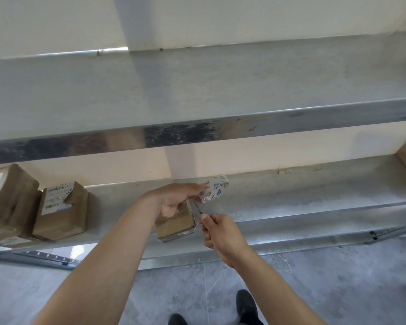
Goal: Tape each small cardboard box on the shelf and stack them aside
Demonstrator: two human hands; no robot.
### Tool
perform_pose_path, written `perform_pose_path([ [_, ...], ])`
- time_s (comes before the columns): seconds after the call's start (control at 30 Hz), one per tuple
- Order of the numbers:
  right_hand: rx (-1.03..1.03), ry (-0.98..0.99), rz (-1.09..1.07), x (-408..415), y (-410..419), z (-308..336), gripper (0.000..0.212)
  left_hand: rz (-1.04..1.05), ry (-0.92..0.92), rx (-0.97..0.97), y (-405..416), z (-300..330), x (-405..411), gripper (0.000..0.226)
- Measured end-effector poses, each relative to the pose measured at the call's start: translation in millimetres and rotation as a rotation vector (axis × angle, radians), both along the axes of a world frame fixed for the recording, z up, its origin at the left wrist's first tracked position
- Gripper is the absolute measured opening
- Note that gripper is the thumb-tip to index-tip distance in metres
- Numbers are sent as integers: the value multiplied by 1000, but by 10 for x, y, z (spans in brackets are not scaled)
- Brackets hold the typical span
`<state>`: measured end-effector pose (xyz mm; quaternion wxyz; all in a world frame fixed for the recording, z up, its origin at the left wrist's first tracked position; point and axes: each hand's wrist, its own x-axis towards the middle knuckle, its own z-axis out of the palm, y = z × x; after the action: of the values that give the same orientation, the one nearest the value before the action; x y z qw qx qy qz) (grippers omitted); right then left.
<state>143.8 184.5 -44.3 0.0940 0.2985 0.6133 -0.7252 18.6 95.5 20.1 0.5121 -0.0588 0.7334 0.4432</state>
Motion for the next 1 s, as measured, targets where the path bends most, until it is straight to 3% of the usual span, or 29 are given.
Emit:
perform_pose_path([
  [0.73, 86, -39, -31, -149, -98, -209, 33, 6, 7, 57, -1, -58, -17, 25],
  [0.83, 272, -59, 35, -128, -29, -227, 34, -7, 12, 71, -1, -80, -30, 30],
  [1.0, 934, -238, 352, -96, 562, -120, 27, -16, -7, 94, -11, -159, -74, 27],
])
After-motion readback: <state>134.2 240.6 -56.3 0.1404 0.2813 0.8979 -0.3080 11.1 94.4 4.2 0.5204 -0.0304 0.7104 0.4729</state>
